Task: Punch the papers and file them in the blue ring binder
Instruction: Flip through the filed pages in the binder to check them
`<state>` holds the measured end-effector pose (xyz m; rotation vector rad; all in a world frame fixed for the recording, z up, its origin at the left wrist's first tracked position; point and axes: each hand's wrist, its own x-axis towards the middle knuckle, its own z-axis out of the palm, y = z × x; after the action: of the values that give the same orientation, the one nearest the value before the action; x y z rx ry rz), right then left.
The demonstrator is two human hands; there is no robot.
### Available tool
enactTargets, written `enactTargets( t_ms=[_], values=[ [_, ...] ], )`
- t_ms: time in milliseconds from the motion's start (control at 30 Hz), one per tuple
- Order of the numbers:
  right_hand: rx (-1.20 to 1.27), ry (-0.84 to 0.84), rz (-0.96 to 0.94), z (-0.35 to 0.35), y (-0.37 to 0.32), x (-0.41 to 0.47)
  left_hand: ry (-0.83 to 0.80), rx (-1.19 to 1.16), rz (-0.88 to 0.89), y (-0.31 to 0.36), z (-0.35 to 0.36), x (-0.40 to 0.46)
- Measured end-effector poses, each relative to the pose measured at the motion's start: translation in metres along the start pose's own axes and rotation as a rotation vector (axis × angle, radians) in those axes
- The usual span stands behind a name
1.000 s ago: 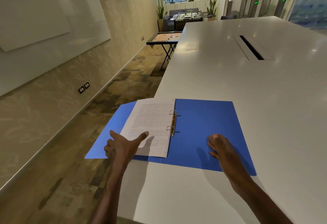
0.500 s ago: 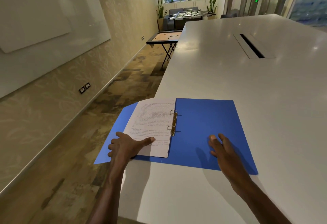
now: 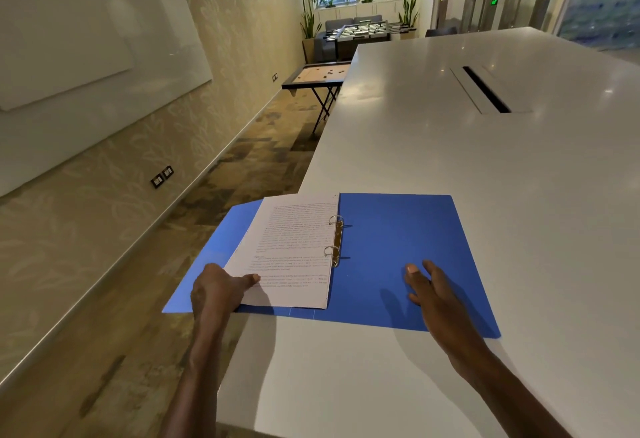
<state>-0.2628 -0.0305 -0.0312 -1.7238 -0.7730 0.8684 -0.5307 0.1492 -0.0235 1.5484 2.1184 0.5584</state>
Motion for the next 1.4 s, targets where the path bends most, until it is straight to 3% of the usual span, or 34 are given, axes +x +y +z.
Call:
enactTargets(
  t_ms=[267, 600, 967, 1200, 1400],
  values=[
    [-0.011, 0.006, -0.003, 0.001, 0.002, 0.001, 0.072, -0.474, -0.008, -0.005, -0.013, -0.009],
    [-0.017, -0.003, -0.006, -0.001, -0.001, 0.0, 0.165, -0.885, 0.225, 0.07, -0.059, -0.063],
    [0.127, -0.032, 0.094, -0.011, 0.001, 0.001, 0.01, -0.797, 0.636, 0.146, -0.029, -0.136],
    [0.708, -0.07, 0.276, -0.026, -0.001, 0.011, -0.086, -0.678, 0.731, 0.16, 0.02, -0.167],
    [0.904, -0.108, 0.317, -0.035, -0.002, 0.013, -0.207, -0.583, 0.718, 0.156, 0.063, -0.174]
  ],
)
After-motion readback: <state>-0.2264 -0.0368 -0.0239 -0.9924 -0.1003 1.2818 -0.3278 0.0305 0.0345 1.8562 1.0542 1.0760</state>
